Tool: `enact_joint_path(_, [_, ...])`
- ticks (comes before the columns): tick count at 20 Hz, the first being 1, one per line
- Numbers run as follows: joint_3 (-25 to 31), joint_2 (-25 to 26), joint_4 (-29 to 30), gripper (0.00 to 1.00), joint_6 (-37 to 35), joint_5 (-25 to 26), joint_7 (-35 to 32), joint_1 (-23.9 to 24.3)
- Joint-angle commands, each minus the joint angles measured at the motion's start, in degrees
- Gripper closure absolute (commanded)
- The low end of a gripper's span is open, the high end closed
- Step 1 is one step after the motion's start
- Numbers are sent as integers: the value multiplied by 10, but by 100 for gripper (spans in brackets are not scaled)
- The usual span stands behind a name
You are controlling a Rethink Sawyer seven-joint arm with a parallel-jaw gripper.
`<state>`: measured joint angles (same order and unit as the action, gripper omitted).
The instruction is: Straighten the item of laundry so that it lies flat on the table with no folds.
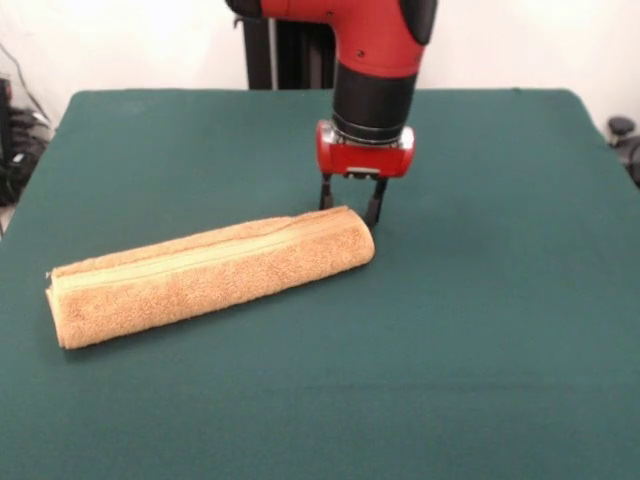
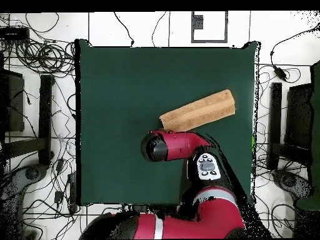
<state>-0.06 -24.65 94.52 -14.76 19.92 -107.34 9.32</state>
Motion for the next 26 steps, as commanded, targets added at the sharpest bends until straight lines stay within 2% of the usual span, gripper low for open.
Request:
enact_joint_path(1, [31, 56, 32, 0, 69, 4, -84, -35])
enact_joint_path(7, [-7, 85, 8, 0, 97, 6, -92, -60])
enact_joint_path(18, [-11, 60, 30, 0, 94, -12, -92, -56])
enact_joint_path(22, [-26, 59, 23, 0, 103, -11, -98, -68])
enact_joint_path(24, [-33, 53, 16, 0, 88, 1, -79, -76])
enact_joint_path(26, [-59, 52, 20, 0, 115, -12, -108, -95])
